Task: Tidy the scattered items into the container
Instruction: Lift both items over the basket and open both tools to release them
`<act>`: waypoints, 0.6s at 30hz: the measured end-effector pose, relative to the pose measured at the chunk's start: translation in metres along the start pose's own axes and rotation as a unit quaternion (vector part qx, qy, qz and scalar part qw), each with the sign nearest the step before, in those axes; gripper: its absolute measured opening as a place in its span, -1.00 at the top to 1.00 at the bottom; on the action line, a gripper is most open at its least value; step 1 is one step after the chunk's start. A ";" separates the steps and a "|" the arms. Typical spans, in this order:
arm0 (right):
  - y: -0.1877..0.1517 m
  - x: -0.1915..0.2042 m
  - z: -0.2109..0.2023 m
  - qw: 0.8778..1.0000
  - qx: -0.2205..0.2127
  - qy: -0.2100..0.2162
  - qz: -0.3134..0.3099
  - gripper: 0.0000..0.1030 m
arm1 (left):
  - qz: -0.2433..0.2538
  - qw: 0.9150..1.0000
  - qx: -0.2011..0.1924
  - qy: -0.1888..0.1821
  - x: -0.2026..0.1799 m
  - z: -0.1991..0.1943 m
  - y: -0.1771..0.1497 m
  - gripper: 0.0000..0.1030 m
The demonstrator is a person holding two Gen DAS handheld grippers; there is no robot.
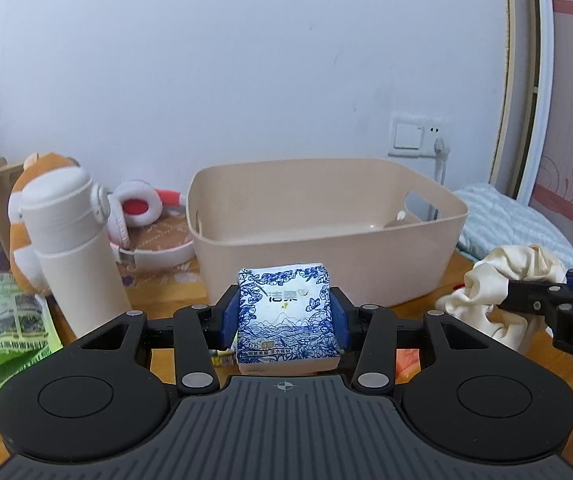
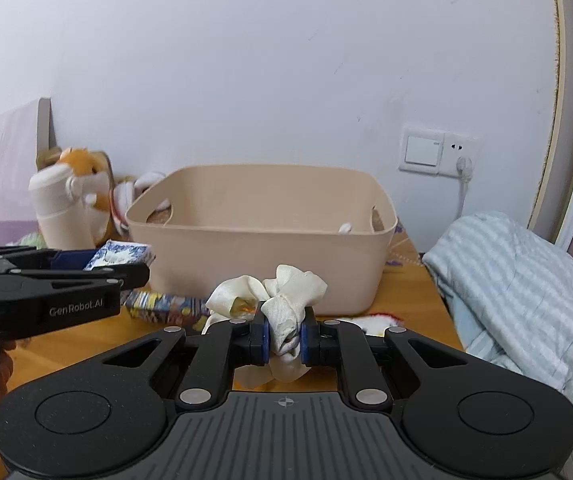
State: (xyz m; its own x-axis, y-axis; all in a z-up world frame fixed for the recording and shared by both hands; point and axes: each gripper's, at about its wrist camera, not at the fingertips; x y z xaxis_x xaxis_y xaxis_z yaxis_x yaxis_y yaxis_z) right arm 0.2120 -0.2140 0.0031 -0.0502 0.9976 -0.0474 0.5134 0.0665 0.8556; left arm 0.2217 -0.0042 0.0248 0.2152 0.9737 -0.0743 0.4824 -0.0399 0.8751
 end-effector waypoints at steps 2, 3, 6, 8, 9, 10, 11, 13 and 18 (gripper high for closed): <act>0.003 -0.004 0.000 1.000 -0.005 -0.005 0.002 0.75 | -0.005 1.000 -0.002 -0.005 0.001 0.000 0.004 0.09; 0.005 -0.005 0.001 1.000 -0.006 -0.006 0.004 0.75 | -0.008 1.000 -0.003 -0.008 0.002 0.001 0.007 0.09; 0.012 -0.007 0.004 1.000 -0.010 -0.008 0.004 0.75 | -0.005 1.000 -0.006 -0.006 0.002 0.003 0.013 0.09; 0.018 -0.007 0.006 1.000 -0.015 -0.008 0.003 0.75 | -0.002 1.000 -0.008 -0.003 0.002 0.003 0.018 0.09; 0.022 -0.008 0.007 1.000 -0.017 -0.007 0.003 0.75 | -0.003 1.000 -0.008 -0.005 0.002 0.004 0.022 0.09; 0.025 -0.007 0.008 1.000 -0.019 -0.007 0.002 0.75 | -0.005 1.000 -0.007 -0.007 0.003 0.005 0.024 0.09; 0.029 -0.007 0.009 1.000 -0.022 -0.007 0.001 0.75 | -0.009 1.000 -0.006 -0.010 0.004 0.007 0.028 0.09; 0.036 -0.007 0.013 1.000 -0.023 -0.005 0.004 0.75 | -0.011 1.000 -0.008 -0.011 0.004 0.010 0.034 0.09; 0.048 -0.005 0.023 1.000 -0.027 0.000 0.006 0.75 | -0.001 1.000 -0.017 -0.004 0.003 0.017 0.048 0.09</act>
Point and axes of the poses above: each gripper's, at about its wrist camera, not at the fingertips, and z roughly the way its jaws point, x to its left, y to its top, and after that the axes turned 7 degrees about -y, right-handed
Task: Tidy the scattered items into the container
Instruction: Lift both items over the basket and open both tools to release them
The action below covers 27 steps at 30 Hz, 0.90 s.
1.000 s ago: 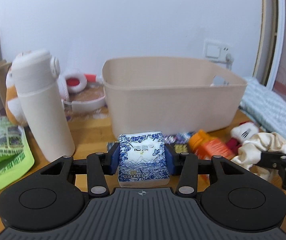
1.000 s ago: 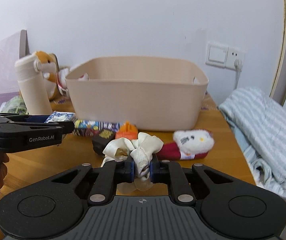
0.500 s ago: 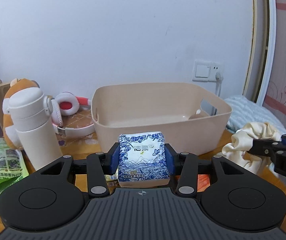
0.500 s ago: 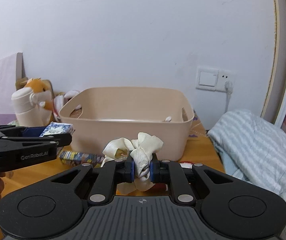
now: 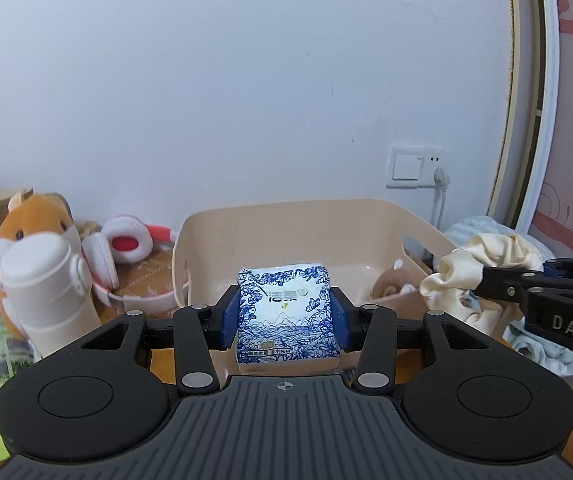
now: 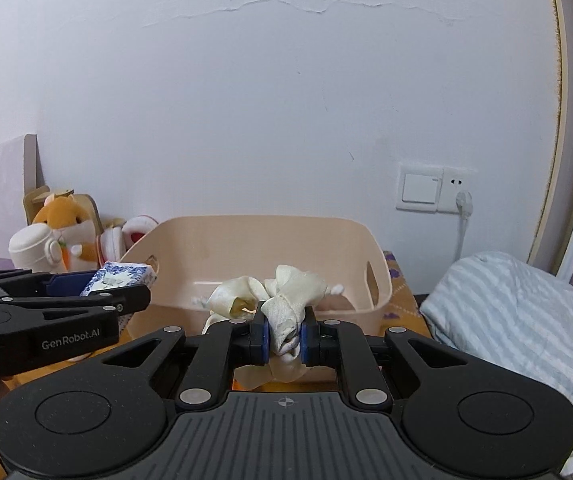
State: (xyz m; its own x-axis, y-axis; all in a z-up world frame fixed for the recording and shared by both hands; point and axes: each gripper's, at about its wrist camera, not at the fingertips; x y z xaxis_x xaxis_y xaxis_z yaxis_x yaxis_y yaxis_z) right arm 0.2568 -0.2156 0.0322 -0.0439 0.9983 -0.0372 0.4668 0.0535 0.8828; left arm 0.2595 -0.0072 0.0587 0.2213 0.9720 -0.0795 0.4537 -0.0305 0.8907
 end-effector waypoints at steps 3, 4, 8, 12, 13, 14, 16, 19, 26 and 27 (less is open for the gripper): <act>0.005 0.002 0.007 1.000 0.000 -0.002 -0.004 0.75 | -0.001 1.000 -0.003 0.001 0.001 0.006 0.002 0.09; 0.007 0.002 0.009 1.000 0.000 -0.001 -0.005 0.75 | -0.001 1.000 -0.003 0.001 0.001 0.007 0.003 0.09; 0.013 0.002 0.017 1.000 0.000 0.000 -0.002 0.75 | 0.001 1.000 -0.001 0.005 0.002 0.016 0.004 0.09; 0.018 0.000 0.027 1.000 0.004 0.004 0.001 0.75 | 0.000 1.000 -0.004 0.009 0.005 0.024 0.009 0.09; 0.018 -0.001 0.028 1.000 0.004 0.003 0.001 0.75 | 0.001 1.000 -0.004 0.011 0.006 0.027 0.011 0.09; 0.020 -0.002 0.031 1.000 0.004 0.002 0.002 0.75 | 0.003 1.000 -0.005 0.012 0.005 0.030 0.012 0.09; 0.024 -0.005 0.038 1.000 0.006 0.004 0.005 0.75 | 0.007 1.000 -0.007 0.017 0.005 0.034 0.018 0.09; 0.029 -0.008 0.048 1.000 0.008 0.005 0.008 0.75 | 0.010 1.000 -0.011 0.024 0.007 0.043 0.025 0.09; 0.033 -0.009 0.073 1.000 0.020 0.004 0.002 0.75 | 0.015 0.999 -0.006 0.034 0.010 0.068 0.031 0.09; 0.034 -0.009 0.076 1.000 0.021 0.004 0.002 0.75 | 0.017 0.999 -0.005 0.036 0.010 0.072 0.031 0.09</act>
Point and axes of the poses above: each gripper's, at about its wrist camera, not at the fingertips, and z roughly the way its jaws point, x to its left, y to its top, and after that the axes turned 7 degrees about -y, right-handed
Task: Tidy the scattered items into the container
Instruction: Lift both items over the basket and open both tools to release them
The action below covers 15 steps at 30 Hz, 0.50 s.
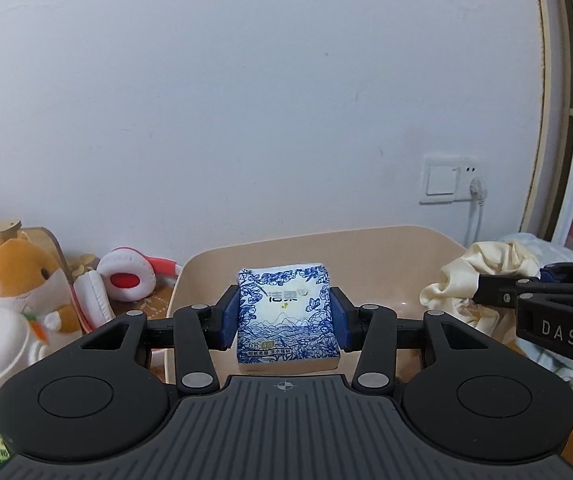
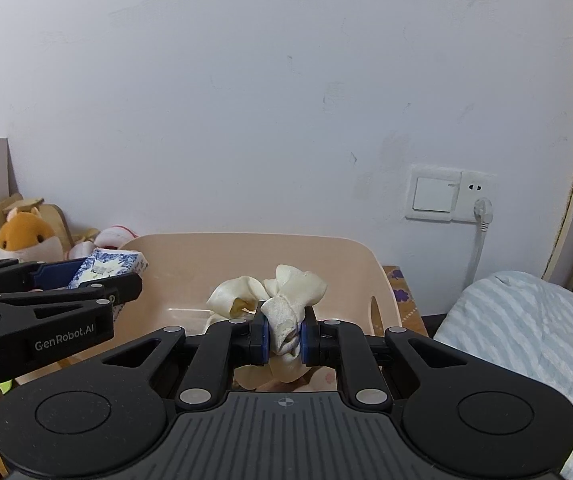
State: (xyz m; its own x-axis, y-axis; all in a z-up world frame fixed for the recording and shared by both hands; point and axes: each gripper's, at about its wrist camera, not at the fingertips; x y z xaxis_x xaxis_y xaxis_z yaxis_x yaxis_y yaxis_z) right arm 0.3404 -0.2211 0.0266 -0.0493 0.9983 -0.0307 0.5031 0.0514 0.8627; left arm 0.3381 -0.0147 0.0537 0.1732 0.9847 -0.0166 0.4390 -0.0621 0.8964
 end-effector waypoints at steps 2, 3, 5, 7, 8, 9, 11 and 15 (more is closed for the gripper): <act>0.001 0.000 0.006 1.000 0.004 0.000 0.002 0.75 | 0.004 1.000 0.004 0.004 0.000 0.008 0.000 0.09; 0.001 -0.001 0.010 1.000 0.007 0.000 0.003 0.75 | 0.006 1.000 0.006 0.005 0.000 0.012 0.000 0.09; 0.002 0.000 0.019 1.000 0.015 0.001 0.004 0.75 | 0.011 1.000 0.011 0.010 -0.001 0.021 0.000 0.09; 0.002 0.000 0.029 1.000 0.023 0.000 0.003 0.75 | 0.014 1.000 0.016 0.018 -0.001 0.030 -0.001 0.09; 0.001 0.001 0.035 1.000 0.028 -0.001 0.002 0.75 | 0.014 0.999 0.019 0.021 0.000 0.035 -0.001 0.09; 0.001 0.001 0.040 0.999 0.032 -0.002 0.001 0.75 | 0.014 0.999 0.023 0.024 0.001 0.039 -0.002 0.09; -0.001 0.001 0.050 0.999 0.041 -0.003 0.001 0.75 | 0.017 0.999 0.028 0.028 0.001 0.047 -0.004 0.09; -0.006 0.001 0.069 0.998 0.059 -0.007 -0.004 0.75 | 0.027 0.998 0.042 0.036 0.002 0.063 -0.010 0.09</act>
Point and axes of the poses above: each gripper's, at about its wrist camera, not at the fingertips, and z roughly the way its jaws point, x to its left, y to its top, and after that the axes turned 7 degrees about -y, right-handed
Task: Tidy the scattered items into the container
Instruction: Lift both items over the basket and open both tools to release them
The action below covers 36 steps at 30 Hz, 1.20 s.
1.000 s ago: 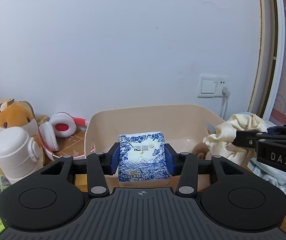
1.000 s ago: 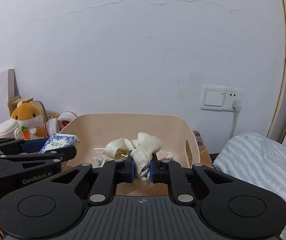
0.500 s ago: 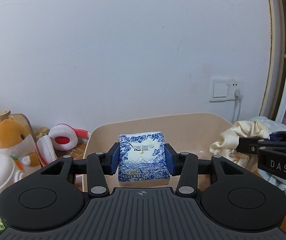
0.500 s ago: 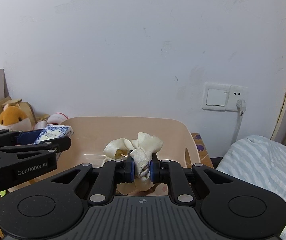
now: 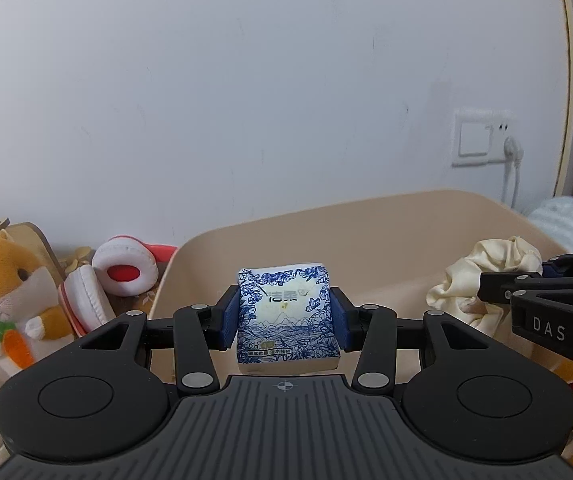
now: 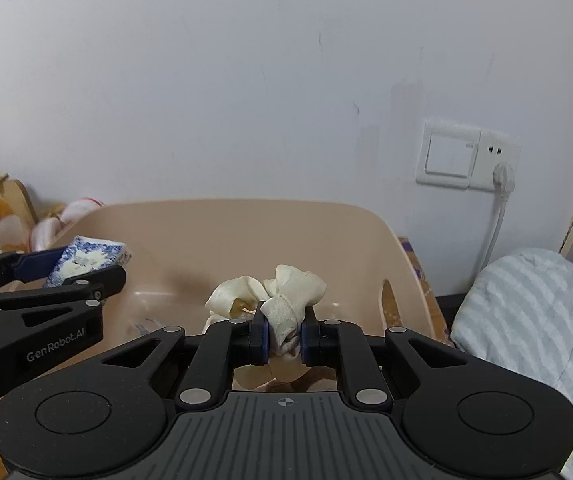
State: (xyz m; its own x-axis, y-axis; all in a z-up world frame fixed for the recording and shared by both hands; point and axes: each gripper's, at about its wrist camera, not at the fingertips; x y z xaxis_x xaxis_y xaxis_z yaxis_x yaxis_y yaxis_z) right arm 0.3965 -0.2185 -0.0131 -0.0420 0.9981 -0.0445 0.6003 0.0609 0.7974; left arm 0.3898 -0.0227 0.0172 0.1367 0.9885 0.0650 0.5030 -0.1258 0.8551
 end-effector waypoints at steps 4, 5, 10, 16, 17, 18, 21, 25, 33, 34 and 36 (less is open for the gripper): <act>-0.004 0.003 0.013 1.000 0.011 -0.006 -0.014 0.75 | 0.001 1.000 0.015 0.006 0.002 0.014 -0.005 0.09; -0.004 0.003 0.016 1.000 0.014 -0.006 -0.015 0.75 | 0.000 1.000 0.020 0.006 0.003 0.017 -0.006 0.09; -0.004 0.006 0.023 0.999 0.021 -0.011 -0.024 0.75 | 0.001 0.999 0.042 -0.001 0.004 0.025 -0.009 0.09; -0.003 0.008 0.027 0.999 0.028 -0.017 -0.036 0.73 | -0.013 0.997 0.078 -0.011 0.006 0.033 -0.010 0.09; -0.002 0.008 0.029 0.999 0.029 -0.019 -0.038 0.73 | -0.017 0.996 0.086 -0.014 0.008 0.035 -0.011 0.09; 0.000 0.007 0.032 0.999 0.030 -0.020 -0.040 0.72 | -0.022 0.996 0.088 -0.017 0.009 0.035 -0.011 0.08; 0.000 0.008 0.032 0.998 0.031 -0.026 -0.046 0.40 | -0.028 0.994 0.099 -0.025 0.011 0.036 -0.013 0.07; -0.003 0.009 0.026 0.998 0.026 -0.033 -0.050 0.27 | -0.049 0.993 0.101 -0.032 0.020 0.035 -0.016 0.07; 0.000 0.008 0.005 0.998 0.005 -0.039 -0.049 -0.09 | -0.027 0.995 0.084 -0.035 0.008 0.015 -0.011 -0.34; 0.000 0.008 0.002 0.998 0.002 -0.040 -0.050 -0.11 | -0.024 0.996 0.081 -0.032 0.006 0.012 -0.011 -0.40; -0.001 0.008 -0.005 0.998 -0.002 -0.041 -0.052 -0.13 | -0.016 0.997 0.071 -0.026 0.003 0.006 -0.010 -0.43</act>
State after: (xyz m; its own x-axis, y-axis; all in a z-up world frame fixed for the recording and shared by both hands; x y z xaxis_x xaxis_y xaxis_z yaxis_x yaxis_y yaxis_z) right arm 0.3917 -0.2103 -0.0111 -0.0376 0.9836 -0.1766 0.5930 0.1642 0.7882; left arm 0.3905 -0.0188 0.0060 0.1597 0.9871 0.0088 0.6234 -0.1077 0.7744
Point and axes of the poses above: each gripper's, at about its wrist camera, not at the fingertips, and z roughly the way its jaws point, x to its left, y to its top, and after that the axes turned 7 degrees about -y, right-handed
